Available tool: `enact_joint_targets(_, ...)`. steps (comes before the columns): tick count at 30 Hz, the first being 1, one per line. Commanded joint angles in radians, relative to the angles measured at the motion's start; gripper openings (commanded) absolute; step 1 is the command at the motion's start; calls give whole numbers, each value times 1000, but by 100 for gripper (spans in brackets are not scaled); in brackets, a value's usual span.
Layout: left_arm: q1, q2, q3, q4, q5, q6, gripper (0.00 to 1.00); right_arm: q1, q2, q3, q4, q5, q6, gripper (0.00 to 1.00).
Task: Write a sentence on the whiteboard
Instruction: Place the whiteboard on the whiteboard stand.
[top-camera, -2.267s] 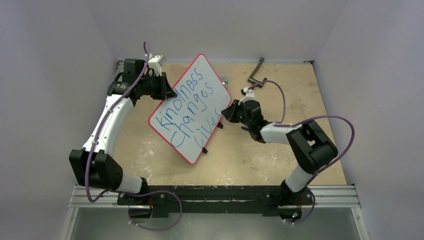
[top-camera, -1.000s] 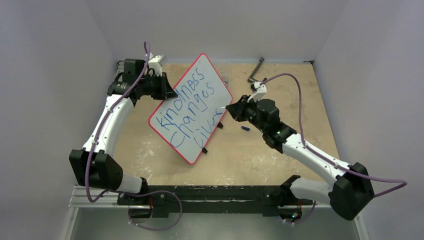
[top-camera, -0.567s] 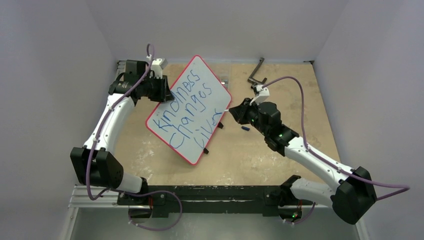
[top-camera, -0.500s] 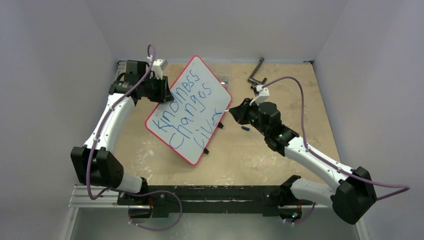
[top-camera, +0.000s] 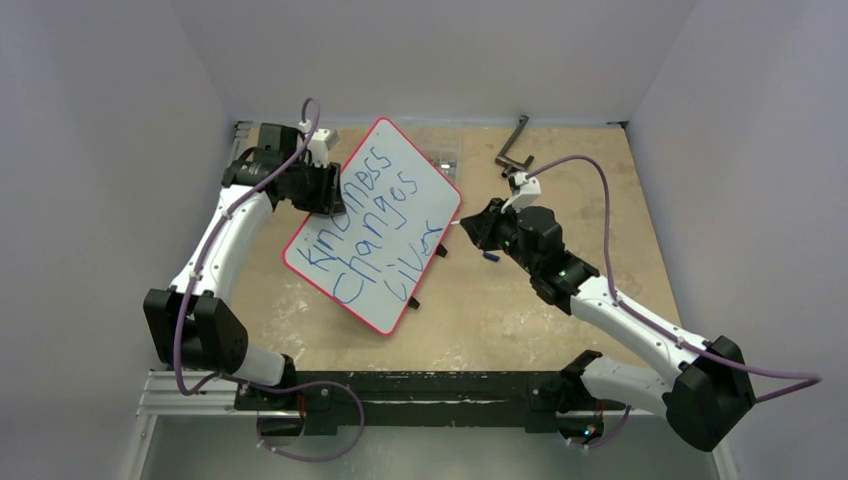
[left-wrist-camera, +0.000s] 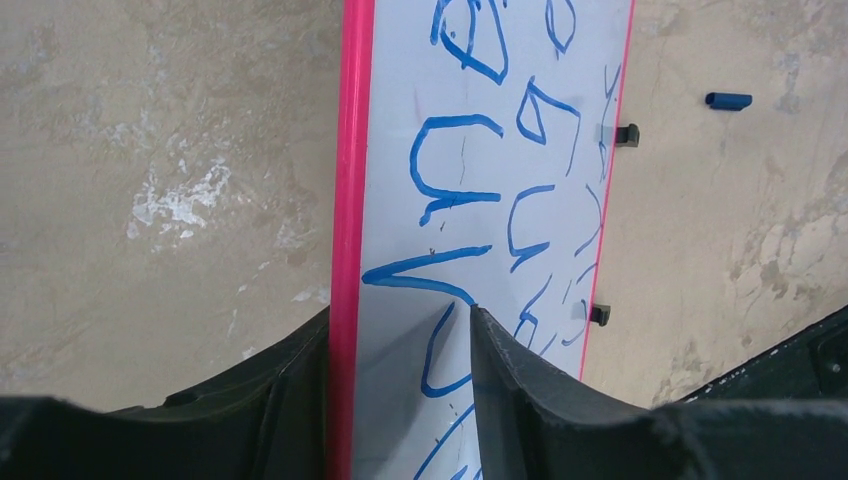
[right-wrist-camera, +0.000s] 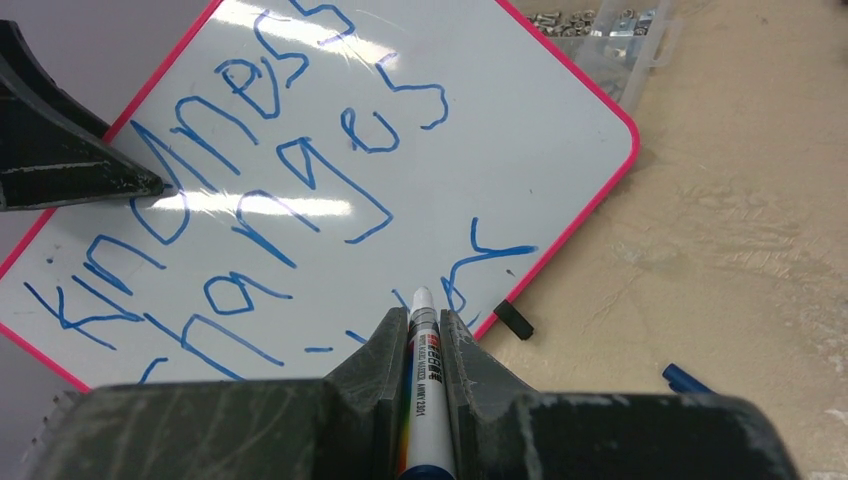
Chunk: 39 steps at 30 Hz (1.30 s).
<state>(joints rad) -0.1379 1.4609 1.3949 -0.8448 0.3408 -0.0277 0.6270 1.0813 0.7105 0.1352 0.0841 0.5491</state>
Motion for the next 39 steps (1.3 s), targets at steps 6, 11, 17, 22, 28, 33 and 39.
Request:
enact_joint_targets(6, -11, 6, 28, -29, -45, 19, 50, -6, -17, -17, 41, 8, 5, 0)
enact_joint_targets(11, -11, 18, 29, -32, -55, 13, 56, -8, -19, -26, 44, 7, 9, 0)
enact_joint_targets(17, -11, 26, 28, -31, -68, 9, 59, -8, -24, -35, 47, 6, 12, 0)
enact_joint_targets(22, -12, 19, 21, -22, -104, 6, 68, -8, -26, -37, 49, 5, 12, 0)
enact_joint_targets(28, -11, 0, 12, -3, -114, -6, 80, -9, -25, -34, 47, 6, 8, 0)
enact_joint_targets(33, -11, -6, 12, -2, -129, -6, 83, -9, -26, -33, 43, 8, 6, 0)
enact_joint_targets(39, -11, -40, 1, 17, -190, -12, 84, -11, -27, -28, 39, 8, 4, 0)
